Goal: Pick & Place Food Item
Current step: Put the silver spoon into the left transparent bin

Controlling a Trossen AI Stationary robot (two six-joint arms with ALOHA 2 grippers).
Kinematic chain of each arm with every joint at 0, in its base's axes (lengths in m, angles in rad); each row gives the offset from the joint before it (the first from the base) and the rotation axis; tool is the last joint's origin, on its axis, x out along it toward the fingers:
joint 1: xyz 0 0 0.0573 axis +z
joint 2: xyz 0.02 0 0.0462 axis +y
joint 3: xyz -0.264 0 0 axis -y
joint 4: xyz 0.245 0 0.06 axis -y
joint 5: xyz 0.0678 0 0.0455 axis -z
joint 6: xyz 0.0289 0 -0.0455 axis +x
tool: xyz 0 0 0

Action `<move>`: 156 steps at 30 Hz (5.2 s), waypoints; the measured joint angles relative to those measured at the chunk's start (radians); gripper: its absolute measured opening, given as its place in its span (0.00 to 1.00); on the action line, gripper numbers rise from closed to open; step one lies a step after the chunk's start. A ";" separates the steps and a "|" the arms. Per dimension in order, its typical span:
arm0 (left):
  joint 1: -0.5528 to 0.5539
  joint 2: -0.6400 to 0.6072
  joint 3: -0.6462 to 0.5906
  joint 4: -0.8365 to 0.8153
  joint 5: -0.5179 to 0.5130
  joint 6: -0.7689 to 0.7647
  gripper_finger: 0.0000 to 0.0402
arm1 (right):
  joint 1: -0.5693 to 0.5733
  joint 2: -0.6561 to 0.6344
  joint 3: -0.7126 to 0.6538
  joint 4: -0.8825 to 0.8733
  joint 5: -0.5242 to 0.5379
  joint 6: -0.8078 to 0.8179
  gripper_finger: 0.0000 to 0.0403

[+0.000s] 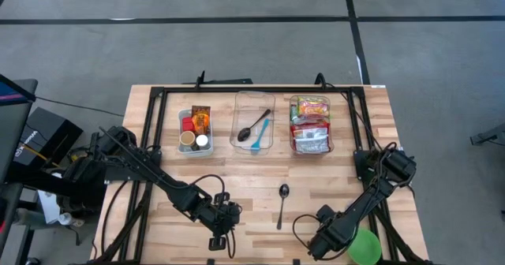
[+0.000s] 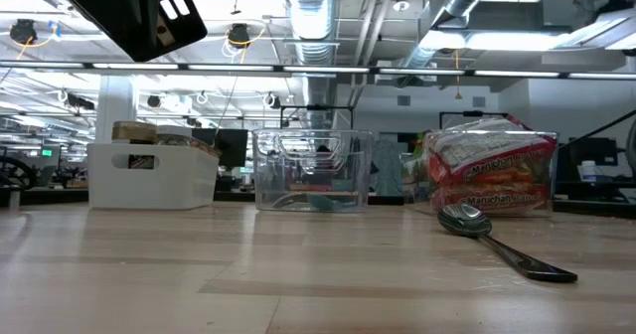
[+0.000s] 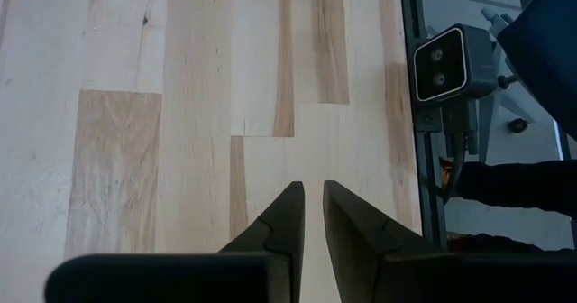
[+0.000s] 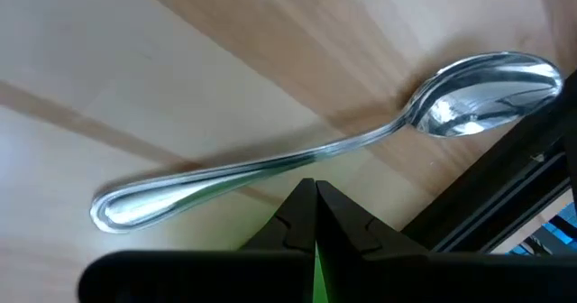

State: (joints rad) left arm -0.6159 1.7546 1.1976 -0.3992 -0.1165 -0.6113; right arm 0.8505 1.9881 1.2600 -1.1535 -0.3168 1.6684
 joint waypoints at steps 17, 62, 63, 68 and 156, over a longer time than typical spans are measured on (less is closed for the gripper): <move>0.000 0.000 0.000 0.000 -0.004 0.000 0.10 | -0.029 0.000 -0.030 0.068 0.038 0.034 0.00; 0.000 0.000 0.000 0.000 -0.002 0.000 0.10 | -0.435 -0.017 -0.029 -0.019 0.213 -0.212 0.00; 0.000 0.000 0.000 0.000 -0.002 0.000 0.10 | -0.436 -0.028 -0.029 -0.020 0.213 -0.234 0.00; 0.000 0.000 0.000 0.000 -0.002 0.000 0.10 | -0.420 -0.124 -0.030 -0.023 0.212 -0.392 0.00; 0.171 0.000 0.000 0.422 -0.149 -0.153 0.10 | -0.156 -0.566 -0.564 0.377 0.234 -0.389 0.27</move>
State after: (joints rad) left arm -0.4454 1.7550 1.1973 0.0231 -0.2653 -0.7647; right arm 0.6945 1.4221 0.6964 -0.7769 -0.0826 1.2792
